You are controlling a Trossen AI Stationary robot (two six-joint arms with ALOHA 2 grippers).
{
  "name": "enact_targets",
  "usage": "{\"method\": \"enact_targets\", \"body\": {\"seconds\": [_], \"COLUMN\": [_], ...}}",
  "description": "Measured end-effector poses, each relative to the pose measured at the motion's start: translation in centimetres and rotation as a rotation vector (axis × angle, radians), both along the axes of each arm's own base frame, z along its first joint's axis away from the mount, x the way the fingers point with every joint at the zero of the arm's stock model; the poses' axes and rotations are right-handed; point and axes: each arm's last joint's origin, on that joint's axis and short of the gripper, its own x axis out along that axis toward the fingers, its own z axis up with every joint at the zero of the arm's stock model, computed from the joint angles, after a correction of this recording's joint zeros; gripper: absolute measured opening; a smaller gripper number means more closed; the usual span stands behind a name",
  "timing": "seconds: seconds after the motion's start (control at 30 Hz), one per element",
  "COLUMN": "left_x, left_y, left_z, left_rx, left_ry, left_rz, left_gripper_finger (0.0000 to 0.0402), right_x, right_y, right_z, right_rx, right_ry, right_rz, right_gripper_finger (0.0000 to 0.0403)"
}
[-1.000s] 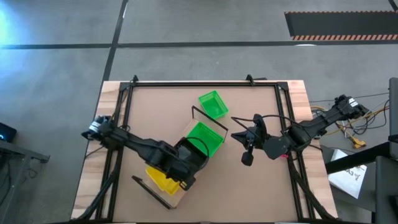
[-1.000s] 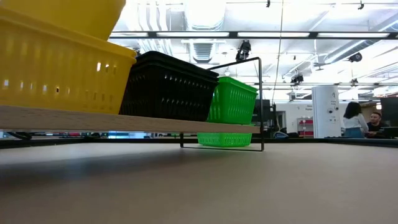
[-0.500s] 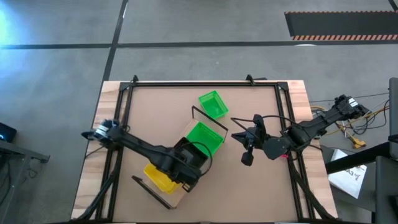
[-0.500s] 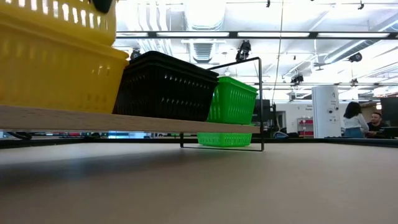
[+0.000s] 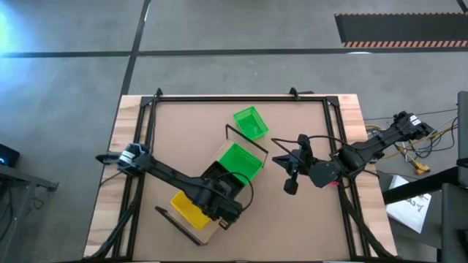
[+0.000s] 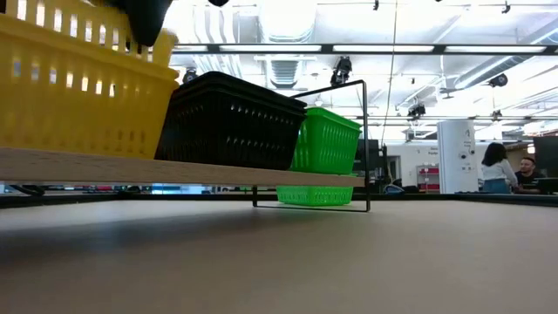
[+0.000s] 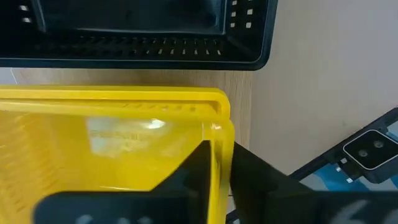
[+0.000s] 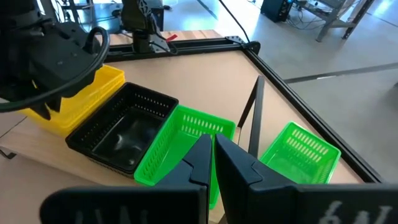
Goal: Stack baskets on shelf by color
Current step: Stack the yellow bin on top of the yellow bins on the shelf, then stack the green bin on top of the green bins on the shelf
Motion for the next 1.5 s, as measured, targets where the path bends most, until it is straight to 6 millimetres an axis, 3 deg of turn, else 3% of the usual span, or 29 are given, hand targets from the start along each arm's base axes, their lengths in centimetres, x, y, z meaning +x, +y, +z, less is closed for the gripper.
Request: {"method": "enact_targets", "body": {"seconds": [0.23,0.4,0.53,0.67,0.77,0.87,1.0,1.13,1.23,1.37,1.5], "left_x": [0.0,-0.7,-0.8,-0.2,0.2,0.0,-1.4,-3.6,-5.2,-6.3,-6.4], "left_y": [0.2,0.5,0.6,0.6,0.8,1.1,1.9,2.5,3.0,3.2,3.1], "left_z": [0.3,2.7,1.4,-0.6,-0.9,1.1,6.0,9.5,11.5,12.7,13.1], "left_rx": [-0.073,-0.156,-0.123,-0.141,-0.15,-0.114,-0.01,0.093,0.178,0.29,0.334], "left_ry": [0.019,-0.029,0.001,-0.002,-0.041,-0.144,-0.371,-0.555,-0.657,-0.76,-0.8], "left_rz": [0.003,-0.006,-0.026,-0.024,-0.018,-0.003,0.061,0.104,0.082,0.052,0.027], "left_gripper_finger": [0.0153,0.0203,0.018,0.0126,0.0084,0.005,0.0022,0.001,0.0009,0.0008,0.0008], "right_x": [0.0,0.0,0.0,0.0,-0.1,-0.4,-1.1,-1.5,-1.5,-0.5,0.7], "right_y": [0.0,0.0,0.0,0.0,0.0,-0.2,-1.1,-3.6,-6.4,-10.7,-15.7], "right_z": [0.0,0.0,0.0,0.0,0.1,1.2,4.4,6.9,7.7,6.9,4.3], "right_rx": [0.0,-0.001,-0.001,-0.001,0.002,0.023,0.064,0.164,0.246,0.327,0.421], "right_ry": [0.0,0.002,0.002,0.003,-0.001,-0.026,-0.072,0.011,0.131,0.286,0.434], "right_rz": [0.0,0.0,0.0,0.0,0.001,0.006,-0.014,-0.04,-0.068,-0.02,0.067], "right_gripper_finger": [0.0012,0.0012,0.0012,0.0012,0.0012,0.0012,0.0012,0.0012,0.0012,0.0013,0.0013]}}
